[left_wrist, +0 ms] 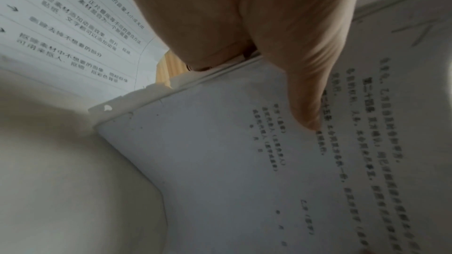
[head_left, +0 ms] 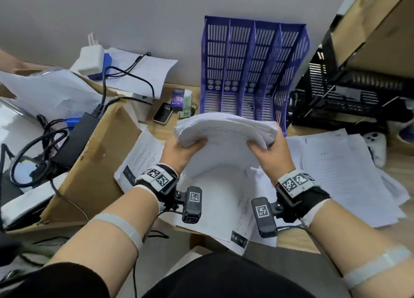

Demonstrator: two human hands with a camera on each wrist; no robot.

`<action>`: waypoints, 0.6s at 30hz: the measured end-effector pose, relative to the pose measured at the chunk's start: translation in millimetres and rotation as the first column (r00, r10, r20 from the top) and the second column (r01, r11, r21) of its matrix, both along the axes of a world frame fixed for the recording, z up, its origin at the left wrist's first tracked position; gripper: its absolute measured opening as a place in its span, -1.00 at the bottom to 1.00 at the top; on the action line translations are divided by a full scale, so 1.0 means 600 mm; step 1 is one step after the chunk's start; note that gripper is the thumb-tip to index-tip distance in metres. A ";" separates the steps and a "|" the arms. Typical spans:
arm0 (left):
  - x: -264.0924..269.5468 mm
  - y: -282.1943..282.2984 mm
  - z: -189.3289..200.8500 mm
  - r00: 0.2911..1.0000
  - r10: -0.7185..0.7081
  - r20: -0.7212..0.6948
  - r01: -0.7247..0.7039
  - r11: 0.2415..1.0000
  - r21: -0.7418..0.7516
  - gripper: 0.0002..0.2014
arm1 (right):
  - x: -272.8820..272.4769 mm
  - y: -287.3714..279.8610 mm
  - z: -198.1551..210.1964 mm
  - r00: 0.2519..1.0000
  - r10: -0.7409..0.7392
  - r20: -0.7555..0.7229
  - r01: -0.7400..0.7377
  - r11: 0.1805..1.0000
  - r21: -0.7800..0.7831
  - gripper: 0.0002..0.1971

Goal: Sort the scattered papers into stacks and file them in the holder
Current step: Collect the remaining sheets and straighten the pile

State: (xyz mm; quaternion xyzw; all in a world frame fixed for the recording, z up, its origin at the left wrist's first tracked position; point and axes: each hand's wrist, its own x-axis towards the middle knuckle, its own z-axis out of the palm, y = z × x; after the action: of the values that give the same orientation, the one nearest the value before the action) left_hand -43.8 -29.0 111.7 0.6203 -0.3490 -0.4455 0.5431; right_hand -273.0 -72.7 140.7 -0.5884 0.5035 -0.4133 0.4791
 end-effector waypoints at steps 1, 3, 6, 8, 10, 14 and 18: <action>-0.001 -0.002 -0.001 1.000 -0.019 0.007 0.019 1.000 0.007 -0.61 | -0.003 0.000 -0.004 1.000 -0.004 0.001 0.004 1.000 0.020 -0.66; -0.009 -0.005 0.000 1.000 -0.024 -0.011 0.025 0.999 0.023 -0.68 | -0.001 0.005 -0.004 1.000 -0.001 -0.024 0.001 1.000 0.028 -0.65; -0.019 -0.010 0.020 0.997 0.010 -0.081 -0.010 1.000 0.007 -0.74 | 0.003 0.005 0.012 0.999 -0.035 0.022 0.034 0.999 0.039 -0.65; -0.015 -0.012 0.037 0.993 -0.008 -0.121 0.002 0.999 -0.045 -0.68 | -0.009 -0.003 0.025 0.992 -0.067 0.108 0.061 0.997 0.054 -0.71; -0.012 -0.013 0.046 0.987 -0.029 -0.161 0.016 0.996 -0.083 -0.58 | -0.025 -0.007 0.023 0.988 -0.061 0.140 0.046 0.993 0.107 -0.74; -0.027 -0.010 0.008 0.990 -0.097 -0.106 0.098 0.995 -0.002 -0.55 | -0.037 0.010 -0.025 0.999 -0.039 0.028 0.030 0.967 0.253 -0.53; -0.034 -0.004 -0.032 0.994 -0.078 -0.080 0.086 0.991 0.103 -0.47 | -0.047 0.022 -0.051 0.998 -0.009 -0.056 0.024 0.964 0.264 -0.67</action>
State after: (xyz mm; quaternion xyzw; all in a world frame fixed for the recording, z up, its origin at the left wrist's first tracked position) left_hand -64.1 -31.7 92.7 0.6161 -0.3294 -0.5085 0.5034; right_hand -301.3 -59.5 110.2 -0.5259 0.5718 -0.3303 0.5361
